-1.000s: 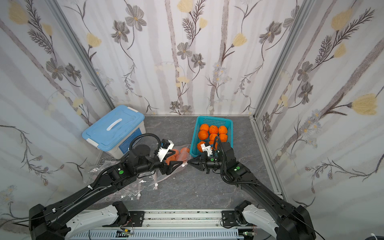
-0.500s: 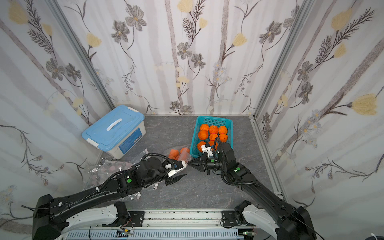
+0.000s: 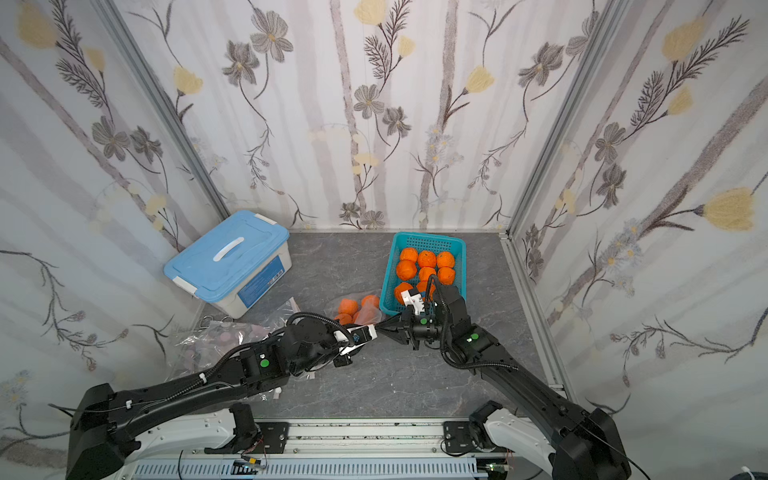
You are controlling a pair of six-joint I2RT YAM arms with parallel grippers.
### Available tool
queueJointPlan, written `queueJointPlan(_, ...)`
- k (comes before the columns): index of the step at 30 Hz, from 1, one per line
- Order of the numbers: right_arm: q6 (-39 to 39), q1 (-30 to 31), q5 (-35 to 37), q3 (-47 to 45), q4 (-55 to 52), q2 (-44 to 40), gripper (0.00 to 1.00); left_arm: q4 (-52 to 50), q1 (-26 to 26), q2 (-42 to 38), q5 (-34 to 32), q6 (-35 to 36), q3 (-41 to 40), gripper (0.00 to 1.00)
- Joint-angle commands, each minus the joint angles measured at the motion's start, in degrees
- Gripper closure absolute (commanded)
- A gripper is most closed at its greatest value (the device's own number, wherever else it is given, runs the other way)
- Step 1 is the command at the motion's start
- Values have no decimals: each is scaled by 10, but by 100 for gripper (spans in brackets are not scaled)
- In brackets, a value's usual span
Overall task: Open the zip-top bag and take out the orange
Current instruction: Pick up the zipper food storage bag at the center of the board, then unzip the zipper on the zipper food storage bag.
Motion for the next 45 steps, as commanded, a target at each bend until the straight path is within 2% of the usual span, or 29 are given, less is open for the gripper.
queueJointPlan(1, -2, 0, -8, 4, 5, 2, 100, 14, -1, -4, -5, 8, -1, 78)
queueJointPlan(6, -2, 0, -8, 4, 8, 5, 100, 0, -3, -5, -4, 1, 1, 94)
queueJointPlan(9, 0, 0, -5, 5, 12, 4, 100, -11, -4, -8, -10, -5, 4, 100)
queueJointPlan(19, 10, -25, 4, 26, 39, -4, 100, -70, -17, -34, -41, -51, 13, 100)
queueJointPlan(30, -2, -77, -16, 44, 37, -5, 100, -211, -43, -46, -119, -126, 67, 100)
queueJointPlan(45, -9, -90, -28, 44, 46, 5, 100, -351, -65, -76, -146, -230, 87, 100)
